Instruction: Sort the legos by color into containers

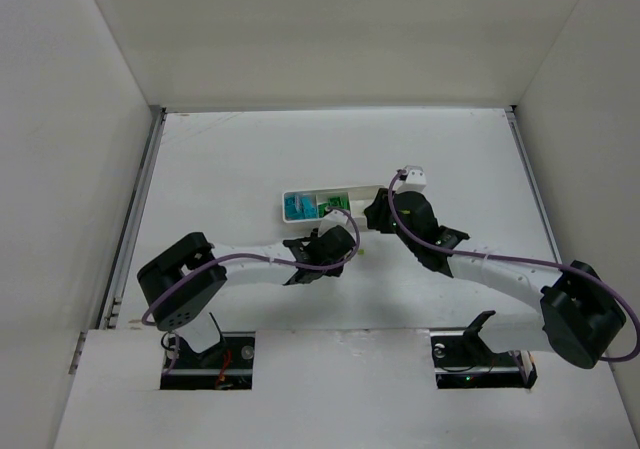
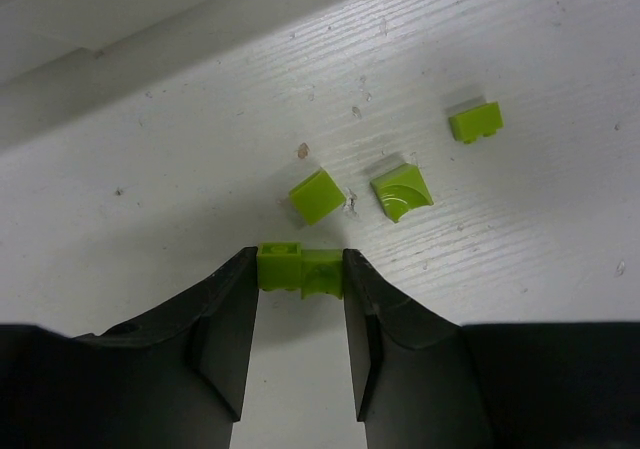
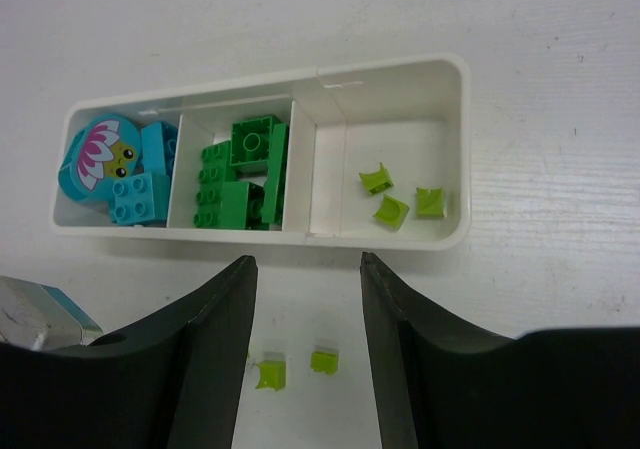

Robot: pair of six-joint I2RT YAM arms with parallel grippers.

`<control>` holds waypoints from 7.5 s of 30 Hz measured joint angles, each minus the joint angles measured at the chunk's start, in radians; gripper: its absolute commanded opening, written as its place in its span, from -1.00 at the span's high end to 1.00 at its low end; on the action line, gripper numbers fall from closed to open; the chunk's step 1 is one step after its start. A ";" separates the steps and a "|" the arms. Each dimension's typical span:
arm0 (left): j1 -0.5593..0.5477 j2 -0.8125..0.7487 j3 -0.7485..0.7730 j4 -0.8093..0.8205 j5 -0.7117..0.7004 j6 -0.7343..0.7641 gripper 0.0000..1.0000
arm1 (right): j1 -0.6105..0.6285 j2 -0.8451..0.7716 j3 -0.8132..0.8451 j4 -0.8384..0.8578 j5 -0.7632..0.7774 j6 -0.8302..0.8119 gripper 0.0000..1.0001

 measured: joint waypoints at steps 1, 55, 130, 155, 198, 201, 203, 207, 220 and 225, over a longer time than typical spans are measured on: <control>0.000 0.000 0.000 -0.001 0.000 0.000 0.39 | 0.000 0.000 0.000 0.000 0.000 0.000 -0.04; 0.234 -0.253 0.241 0.114 0.086 0.053 0.06 | 0.255 0.011 -0.109 -0.069 0.082 0.125 0.02; 0.057 -0.140 -0.095 0.187 0.014 -0.038 0.23 | 0.169 -0.019 -0.020 -0.185 0.121 0.077 0.30; 0.055 0.040 -0.035 0.192 -0.080 -0.048 0.76 | 0.214 -0.020 -0.100 -0.138 0.114 0.150 0.30; 0.141 0.158 0.407 0.138 0.061 0.075 0.23 | 0.254 -0.032 -0.197 -0.116 0.131 0.214 0.02; 0.162 0.011 0.302 0.156 0.060 0.059 0.23 | 0.257 0.055 -0.158 -0.116 0.147 0.214 0.06; 0.177 -0.100 0.221 0.170 0.057 0.044 0.22 | 0.261 0.109 -0.125 -0.116 0.158 0.214 0.07; 0.198 -0.320 0.053 0.185 0.033 0.018 0.22 | 0.270 0.191 -0.067 -0.116 0.182 0.213 0.10; 0.192 -0.588 -0.217 0.063 0.014 -0.039 0.18 | 0.272 0.336 0.061 -0.139 0.266 0.206 0.56; 0.122 -0.640 -0.255 0.018 0.032 -0.055 0.11 | 0.280 0.332 0.068 -0.166 0.279 0.206 0.61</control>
